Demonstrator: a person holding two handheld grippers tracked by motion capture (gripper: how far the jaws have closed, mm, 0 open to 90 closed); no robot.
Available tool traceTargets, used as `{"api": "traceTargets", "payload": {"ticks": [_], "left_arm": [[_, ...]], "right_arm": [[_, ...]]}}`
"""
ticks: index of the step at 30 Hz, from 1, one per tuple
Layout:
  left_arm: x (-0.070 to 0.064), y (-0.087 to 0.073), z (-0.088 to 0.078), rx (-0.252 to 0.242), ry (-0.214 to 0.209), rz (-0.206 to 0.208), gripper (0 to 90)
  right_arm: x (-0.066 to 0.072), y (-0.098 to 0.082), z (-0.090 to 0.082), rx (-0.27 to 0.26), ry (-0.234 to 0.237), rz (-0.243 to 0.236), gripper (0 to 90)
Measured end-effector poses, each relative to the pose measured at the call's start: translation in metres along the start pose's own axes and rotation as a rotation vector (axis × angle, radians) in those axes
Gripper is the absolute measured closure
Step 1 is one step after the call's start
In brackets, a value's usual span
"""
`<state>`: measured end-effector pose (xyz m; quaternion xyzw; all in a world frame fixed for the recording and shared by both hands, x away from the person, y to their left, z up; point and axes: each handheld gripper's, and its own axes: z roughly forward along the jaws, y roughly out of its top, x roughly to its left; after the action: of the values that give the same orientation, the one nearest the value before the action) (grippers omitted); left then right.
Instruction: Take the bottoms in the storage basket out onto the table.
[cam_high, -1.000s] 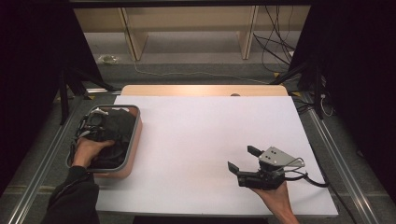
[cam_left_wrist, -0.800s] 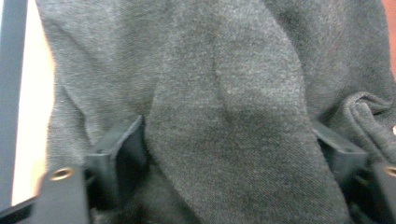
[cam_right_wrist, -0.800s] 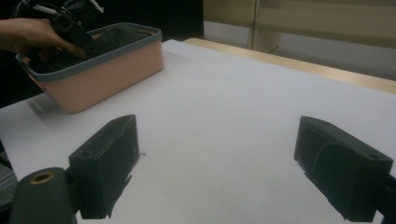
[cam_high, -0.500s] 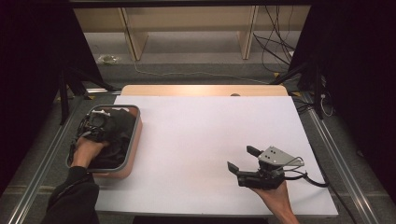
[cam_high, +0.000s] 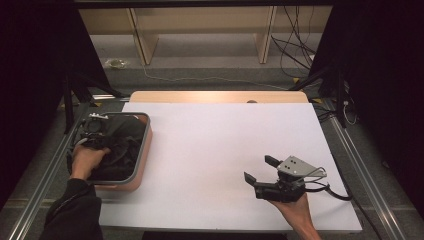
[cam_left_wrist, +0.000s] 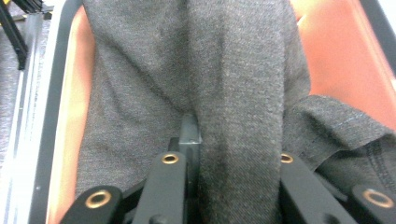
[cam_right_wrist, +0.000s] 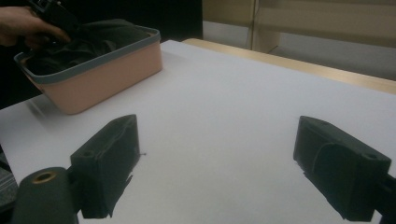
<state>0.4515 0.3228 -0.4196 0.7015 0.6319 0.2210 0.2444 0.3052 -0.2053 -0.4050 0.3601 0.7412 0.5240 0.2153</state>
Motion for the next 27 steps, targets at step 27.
{"api": "traceTargets", "payload": {"ticks": [27], "left_arm": [[0.003,0.022,-0.072,-0.279,-0.256,-0.104,82.1]], "right_arm": [[-0.001,0.001,-0.001,-0.005,-0.005,-0.003,15.5]]}}
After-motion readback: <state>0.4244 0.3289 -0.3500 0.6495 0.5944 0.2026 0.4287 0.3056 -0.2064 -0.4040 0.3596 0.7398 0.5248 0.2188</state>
